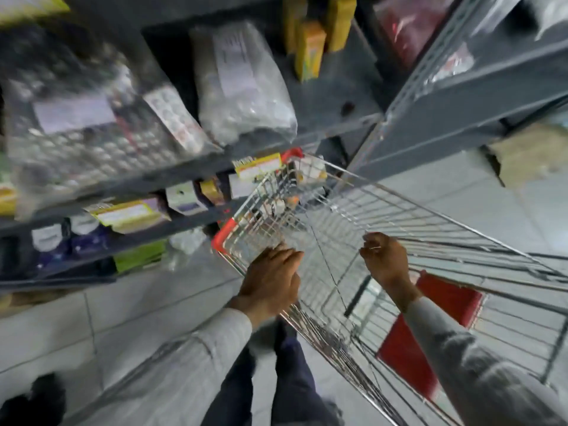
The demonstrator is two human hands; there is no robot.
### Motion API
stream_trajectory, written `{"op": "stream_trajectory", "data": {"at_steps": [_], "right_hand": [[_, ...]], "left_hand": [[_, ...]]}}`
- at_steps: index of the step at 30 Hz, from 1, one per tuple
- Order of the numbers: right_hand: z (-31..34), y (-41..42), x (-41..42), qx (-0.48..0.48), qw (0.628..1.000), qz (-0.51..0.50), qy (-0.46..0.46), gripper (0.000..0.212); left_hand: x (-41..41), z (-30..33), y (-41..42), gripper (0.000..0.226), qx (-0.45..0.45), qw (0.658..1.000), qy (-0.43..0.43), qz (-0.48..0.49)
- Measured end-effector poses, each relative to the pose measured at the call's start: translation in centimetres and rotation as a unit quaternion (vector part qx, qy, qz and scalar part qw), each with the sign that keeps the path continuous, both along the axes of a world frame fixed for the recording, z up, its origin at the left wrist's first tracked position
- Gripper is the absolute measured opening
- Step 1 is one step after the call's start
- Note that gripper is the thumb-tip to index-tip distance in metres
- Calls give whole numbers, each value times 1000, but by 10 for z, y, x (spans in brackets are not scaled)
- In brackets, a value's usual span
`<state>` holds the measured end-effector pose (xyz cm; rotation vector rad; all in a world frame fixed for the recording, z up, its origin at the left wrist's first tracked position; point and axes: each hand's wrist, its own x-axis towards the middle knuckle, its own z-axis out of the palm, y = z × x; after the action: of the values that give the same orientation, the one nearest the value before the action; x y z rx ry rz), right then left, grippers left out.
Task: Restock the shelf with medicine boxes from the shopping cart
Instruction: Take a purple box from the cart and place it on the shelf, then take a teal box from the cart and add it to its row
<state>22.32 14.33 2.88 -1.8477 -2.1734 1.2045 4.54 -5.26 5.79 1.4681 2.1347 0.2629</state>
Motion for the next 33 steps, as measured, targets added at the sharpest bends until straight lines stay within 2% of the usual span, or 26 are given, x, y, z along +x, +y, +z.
{"op": "stream_trajectory", "data": {"at_steps": [3, 6, 10, 13, 18, 21, 24, 28, 33], "right_hand": [[-44, -7, 35, -58, 995, -35, -77, 32], [-79, -20, 61, -113, 982, -82, -128, 30], [-130, -40, 79, -179, 963, -77, -189, 34], [-165, -55, 77, -198, 946, -152, -207, 42], [-192, -66, 58, -171, 924, -221, -260, 57], [-198, -78, 51, -158, 927, -229, -250, 62], [-197, -92, 53, -125, 943, -209, -227, 57], [-198, -96, 64, -82, 945, -226, -223, 43], [-204, -96, 58, -82, 931, -291, -205, 54]], "left_hand": [[8, -17, 4, 58, -38, 999, -13, 6], [8, -20, 5, 62, -34, 999, 0, 39], [7, -22, 7, 61, -58, 997, 3, 41], [5, -27, 6, 59, -71, 996, 6, 45], [4, -31, 6, 55, -80, 996, 15, 47], [4, -30, 7, 56, -86, 995, 19, 45], [4, -30, 7, 57, -87, 995, 22, 47], [5, -31, 6, 58, -85, 995, 25, 52], [6, -32, 6, 57, -81, 995, 33, 57]]}}
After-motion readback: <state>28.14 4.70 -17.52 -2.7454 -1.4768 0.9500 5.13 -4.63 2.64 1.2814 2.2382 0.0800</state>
